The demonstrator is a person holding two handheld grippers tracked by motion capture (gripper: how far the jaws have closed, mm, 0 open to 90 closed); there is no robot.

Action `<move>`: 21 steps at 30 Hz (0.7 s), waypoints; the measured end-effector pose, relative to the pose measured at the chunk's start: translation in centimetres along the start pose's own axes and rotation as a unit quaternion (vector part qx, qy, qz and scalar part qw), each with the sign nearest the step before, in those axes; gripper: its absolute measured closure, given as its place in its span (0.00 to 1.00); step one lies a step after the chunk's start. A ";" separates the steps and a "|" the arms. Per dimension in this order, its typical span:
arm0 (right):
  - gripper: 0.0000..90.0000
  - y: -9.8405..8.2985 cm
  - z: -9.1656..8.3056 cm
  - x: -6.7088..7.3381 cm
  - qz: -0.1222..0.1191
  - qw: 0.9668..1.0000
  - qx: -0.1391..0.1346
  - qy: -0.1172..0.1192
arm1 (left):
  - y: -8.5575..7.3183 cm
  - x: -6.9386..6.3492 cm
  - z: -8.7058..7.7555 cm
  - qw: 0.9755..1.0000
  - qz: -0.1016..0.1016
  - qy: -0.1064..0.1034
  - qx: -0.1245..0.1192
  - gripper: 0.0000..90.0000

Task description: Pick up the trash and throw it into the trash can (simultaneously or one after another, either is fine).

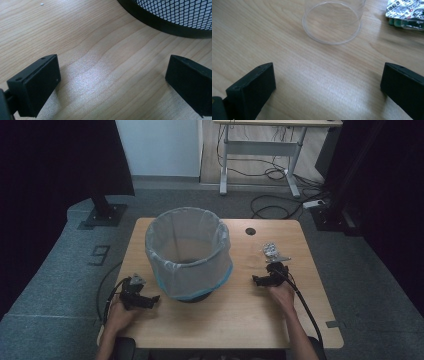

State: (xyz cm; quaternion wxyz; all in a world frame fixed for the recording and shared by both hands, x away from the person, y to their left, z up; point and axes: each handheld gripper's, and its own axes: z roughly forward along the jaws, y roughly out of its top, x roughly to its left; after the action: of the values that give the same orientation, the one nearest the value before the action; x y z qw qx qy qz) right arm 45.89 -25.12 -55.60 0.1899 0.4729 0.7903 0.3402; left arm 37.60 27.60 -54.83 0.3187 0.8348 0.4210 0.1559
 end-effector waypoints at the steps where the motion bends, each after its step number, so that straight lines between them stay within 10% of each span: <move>1: 0.00 0.2 0.1 -0.1 0.003 1.000 0.001 0.003 | 0.0 0.0 0.0 1.000 0.000 0.000 0.000 0.00; 21: 0.10 3.9 2.1 -0.9 -0.003 1.000 0.001 0.003 | 0.0 0.0 0.0 1.000 0.000 0.000 0.001 0.00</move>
State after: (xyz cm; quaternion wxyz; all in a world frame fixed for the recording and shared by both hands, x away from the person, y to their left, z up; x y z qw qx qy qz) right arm 50.00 -23.90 -54.25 0.1878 0.4697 0.7926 0.3404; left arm 37.60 27.60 -54.81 0.3182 0.8350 0.4211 0.1553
